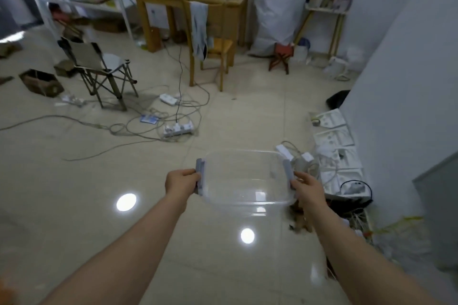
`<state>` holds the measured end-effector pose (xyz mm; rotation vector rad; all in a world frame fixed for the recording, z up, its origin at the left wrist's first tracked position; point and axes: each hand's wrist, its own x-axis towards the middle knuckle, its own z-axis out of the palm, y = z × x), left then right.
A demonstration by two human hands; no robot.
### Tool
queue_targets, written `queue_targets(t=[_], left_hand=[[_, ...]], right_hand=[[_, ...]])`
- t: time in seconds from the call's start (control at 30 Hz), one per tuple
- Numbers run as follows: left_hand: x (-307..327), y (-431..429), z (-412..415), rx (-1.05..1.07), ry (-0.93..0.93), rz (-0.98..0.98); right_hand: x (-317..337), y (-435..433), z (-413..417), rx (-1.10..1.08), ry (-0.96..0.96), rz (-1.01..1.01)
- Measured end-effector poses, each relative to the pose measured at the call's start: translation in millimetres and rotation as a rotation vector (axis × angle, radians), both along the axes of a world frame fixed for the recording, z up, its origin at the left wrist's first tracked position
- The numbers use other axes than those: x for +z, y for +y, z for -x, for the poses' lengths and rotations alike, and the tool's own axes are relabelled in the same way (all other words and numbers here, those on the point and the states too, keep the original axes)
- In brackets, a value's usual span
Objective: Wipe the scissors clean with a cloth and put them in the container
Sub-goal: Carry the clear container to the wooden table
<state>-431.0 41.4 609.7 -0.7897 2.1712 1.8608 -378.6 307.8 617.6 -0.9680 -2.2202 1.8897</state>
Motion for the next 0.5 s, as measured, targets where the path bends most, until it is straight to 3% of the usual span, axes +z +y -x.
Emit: queue_targets(t=[0.17,0.5], left_hand=[[35,15,108,-0.038,0.025,0.019],[55,82,350,-0.103,0.124,-0.042]], right_hand=[[33,13,95,-0.043,0.080,-0.062],[43,87,320,-0.096,0.158,0.029]])
